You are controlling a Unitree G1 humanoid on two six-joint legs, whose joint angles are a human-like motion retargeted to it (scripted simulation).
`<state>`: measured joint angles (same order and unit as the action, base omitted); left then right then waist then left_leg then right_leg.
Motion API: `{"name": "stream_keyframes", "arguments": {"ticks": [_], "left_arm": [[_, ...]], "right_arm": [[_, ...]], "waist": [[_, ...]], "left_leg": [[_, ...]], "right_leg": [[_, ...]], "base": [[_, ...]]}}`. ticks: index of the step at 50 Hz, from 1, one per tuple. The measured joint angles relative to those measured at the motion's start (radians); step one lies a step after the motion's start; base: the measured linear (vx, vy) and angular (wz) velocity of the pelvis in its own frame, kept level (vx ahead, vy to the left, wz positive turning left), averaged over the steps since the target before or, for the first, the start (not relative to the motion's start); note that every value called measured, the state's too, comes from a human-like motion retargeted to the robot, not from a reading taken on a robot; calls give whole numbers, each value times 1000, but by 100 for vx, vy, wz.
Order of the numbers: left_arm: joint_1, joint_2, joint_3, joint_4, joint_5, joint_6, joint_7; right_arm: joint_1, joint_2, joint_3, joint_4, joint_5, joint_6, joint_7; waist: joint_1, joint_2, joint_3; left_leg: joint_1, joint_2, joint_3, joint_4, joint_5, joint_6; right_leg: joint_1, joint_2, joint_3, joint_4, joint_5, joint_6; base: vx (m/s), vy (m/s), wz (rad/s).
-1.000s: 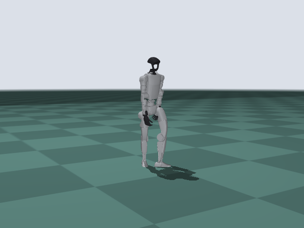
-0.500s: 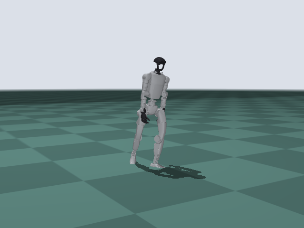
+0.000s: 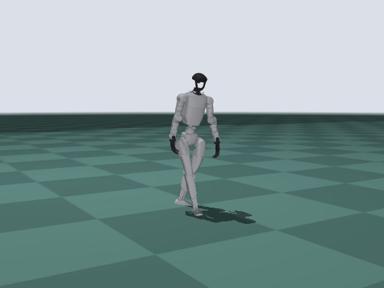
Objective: Walk run
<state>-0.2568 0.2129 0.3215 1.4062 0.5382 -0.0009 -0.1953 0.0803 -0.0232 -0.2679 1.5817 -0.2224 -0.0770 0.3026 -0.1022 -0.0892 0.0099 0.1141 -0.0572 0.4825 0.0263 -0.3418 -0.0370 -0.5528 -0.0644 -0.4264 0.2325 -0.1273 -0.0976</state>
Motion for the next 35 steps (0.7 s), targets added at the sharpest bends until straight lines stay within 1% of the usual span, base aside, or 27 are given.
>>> {"name": "stream_keyframes", "arguments": {"ticks": [2, 3, 4, 5, 6, 7, 9, 11, 13, 14, 16, 18, 20, 23, 27, 30, 32, 33, 35], "left_arm": [[8, -1, 3, -3, 2, -2, -8], [18, 0, 3, -3, 5, 0, -11], [33, 1, 0, 1, 12, 5, -15], [49, 1, -5, 7, 20, 11, -19], [67, -6, -10, 16, 32, 18, -17], [84, -13, -9, 25, 44, 25, -13], [119, -30, 16, 49, 64, 34, 5], [153, -42, 37, 75, 81, 41, 7], [188, -48, 44, 82, 117, 63, -6], [206, -49, 48, 80, 144, 78, -10], [237, -48, 66, 78, 193, 97, -3], [258, -46, 89, 86, 208, 100, 23], [268, -48, 116, 96, 189, 101, 44], [286, -55, 159, 113, 140, 93, 41], [311, -51, 205, 163, 101, 92, 47], [321, -43, 229, 212, 97, 112, 60], [319, -36, 236, 237, 108, 136, 52], [317, -35, 237, 247, 114, 149, 39], [310, -30, 235, 260, 124, 172, 12]], "right_arm": [[-2, 3, 2, -13, 4, -22, -10], [0, 5, 2, -20, 3, -31, -17], [2, 5, -1, -21, 4, -37, -23], [4, 4, -5, -20, 5, -43, -28], [0, 0, -22, -15, 4, -39, -30], [-5, -4, -37, -11, 4, -34, -31], [-17, -11, -46, -11, 13, -26, -28], [-27, -16, -37, -16, 43, -29, -24], [-31, -20, -35, -26, 75, -37, -25], [-34, -17, -40, -31, 84, -39, -33], [-41, -7, -46, -41, 100, -36, -57], [-65, -4, -38, -42, 126, -32, -76], [-107, 1, -31, -48, 147, -23, -77], [-175, 9, -29, -73, 118, -2, -57], [-250, 7, 9, -101, 64, 5, -45], [-293, 6, 41, -111, 37, -1, -42], [-314, 6, 51, -112, 34, -10, -19], [-322, 7, 54, -112, 38, -15, -7], [-332, 8, 58, -114, 49, -22, 9]], "waist": [[-16, 8, -13], [-23, 8, -19], [-29, 13, -23], [-36, 19, -25], [-32, 31, -32], [-29, 40, -39], [-28, 43, -53], [-21, 22, -63], [3, -18, -70], [14, -44, -74], [33, -96, -83], [56, -134, -84], [87, -148, -76], [136, -127, -62], [180, -72, -48], [214, -38, -31], [232, -32, -27], [240, -35, -26], [255, -43, -25]], "left_leg": [[19, 0, -15, 13, -22, 8], [33, -4, -29, 21, -31, 14], [53, -6, -48, 28, -34, 19], [75, -6, -70, 36, -33, 23], [86, 3, -75, 51, -12, 19], [93, 11, -76, 70, 18, 14], [92, 21, -53, 131, 118, 11], [72, 22, -19, 231, 242, 24], [22, 13, -2, 380, 345, 32], [-10, 13, 14, 467, 343, 46], [-75, 33, 74, 626, 280, 92], [-145, 56, 132, 722, 231, 135], [-229, 69, 157, 751, 204, 136], [-349, 77, 161, 672, 178, 101], [-467, 81, 142, 451, 177, 59], [-540, 66, 77, 292, 198, 30], [-581, 60, 52, 213, 252, 11], [-603, 48, 31, 181, 273, 20], [-639, 28, -2, 150, 273, 24]], "right_leg": [[13, -16, -34, 30, 42, -33], [32, -28, -70, 35, 64, -33], [48, -27, -73, 47, 76, -37], [61, -21, -59, 62, 84, -42], [66, -20, -30, 89, 71, -35], [78, -17, -9, 103, 58, -29], [138, -13, -23, 69, 32, -28], [215, -35, -60, 14, 17, -19], [275, -67, -36, -26, 3, -2], [297, -91, -26, -37, -6, 6], [338, -143, -36, -52, -24, 20], [373, -177, -64, -70, -34, 29], [401, -179, -83, -91, -40, 38], [454, -129, -127, -135, -48, 50], [534, -36, -141, -179, -66, 59], [604, 22, -135, -206, -82, 72], [642, 37, -136, -216, -92, 92], [657, 38, -131, -220, -98, 102], [683, 38, -124, -221, -109, 123]], "base": [[59, -20, 34], [68, -24, 44], [83, -30, 55], [80, -23, 59], [71, -15, 54], [66, -13, 39], [75, -24, 11], [62, -19, 8], [75, -29, 26], [73, -31, 38], [55, -22, 44], [43, -17, 31], [42, -20, 16], [42, -19, -3], [41, -14, -19], [68, -12, -43], [53, -10, -32], [55, -9, -20], [57, -9, -21]]}}
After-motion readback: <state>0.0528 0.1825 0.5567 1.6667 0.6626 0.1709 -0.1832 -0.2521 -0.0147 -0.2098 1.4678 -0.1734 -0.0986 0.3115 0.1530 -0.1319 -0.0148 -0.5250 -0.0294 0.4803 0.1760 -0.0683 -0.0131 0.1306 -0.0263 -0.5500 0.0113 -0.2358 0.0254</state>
